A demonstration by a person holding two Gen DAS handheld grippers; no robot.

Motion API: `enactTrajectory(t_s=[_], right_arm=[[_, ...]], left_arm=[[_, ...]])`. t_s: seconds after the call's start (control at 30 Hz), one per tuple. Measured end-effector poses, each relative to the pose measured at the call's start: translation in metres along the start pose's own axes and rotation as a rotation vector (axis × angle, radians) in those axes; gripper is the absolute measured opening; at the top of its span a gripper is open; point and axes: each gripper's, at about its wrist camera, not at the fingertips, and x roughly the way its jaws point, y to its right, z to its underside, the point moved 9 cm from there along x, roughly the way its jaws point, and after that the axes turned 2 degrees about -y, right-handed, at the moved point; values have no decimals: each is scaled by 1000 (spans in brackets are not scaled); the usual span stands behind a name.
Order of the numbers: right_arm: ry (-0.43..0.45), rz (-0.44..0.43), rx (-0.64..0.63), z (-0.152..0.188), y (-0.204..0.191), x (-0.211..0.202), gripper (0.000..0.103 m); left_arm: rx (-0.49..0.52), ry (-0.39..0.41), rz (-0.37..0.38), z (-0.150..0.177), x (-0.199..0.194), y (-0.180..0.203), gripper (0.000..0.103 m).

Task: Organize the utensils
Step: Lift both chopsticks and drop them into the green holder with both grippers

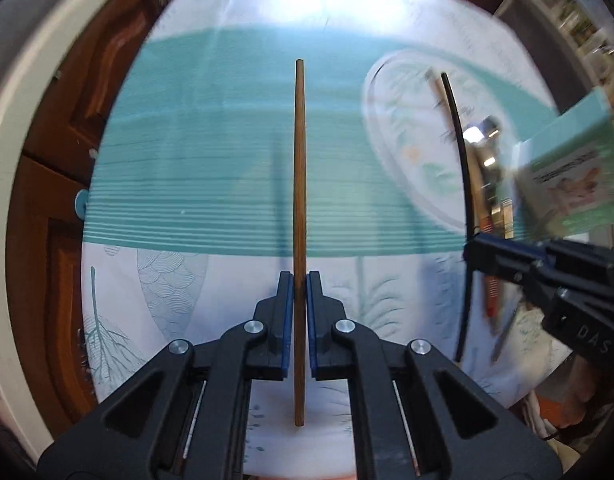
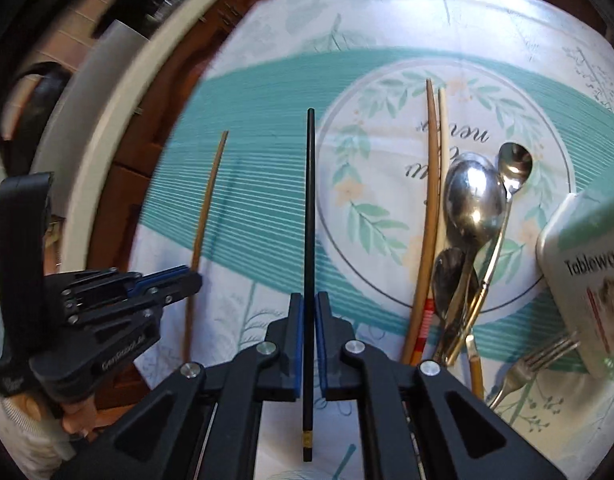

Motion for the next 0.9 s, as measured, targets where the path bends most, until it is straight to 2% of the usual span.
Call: enactTrajectory(t_s=[0.2,0.3,0.4,0.53,0.7,0.77,0.9], right_arm=[[349,-53,-127,27,-9,-83,5],[514,-60,-164,41,-7,-135,5],[659,-16,-182,45,-1,-186,5],[802,24,-157,32,30,-254,5],[957,107,-132,14,56,-317,5],[991,128,-123,6,61,-327,5],[1014,175,-117,-13,76,-323,5]], left_arm=[[8,371,107,6,-93,42,4],[92,551,131,14,-142,79,4],[196,705,147,15,-191,125,4],[287,791,232,5,-233,182,4],[294,869,318,-30,-269,247,4],[272,871,354,-56,-272,278,4],[241,885,369,-101,-255,311,4]])
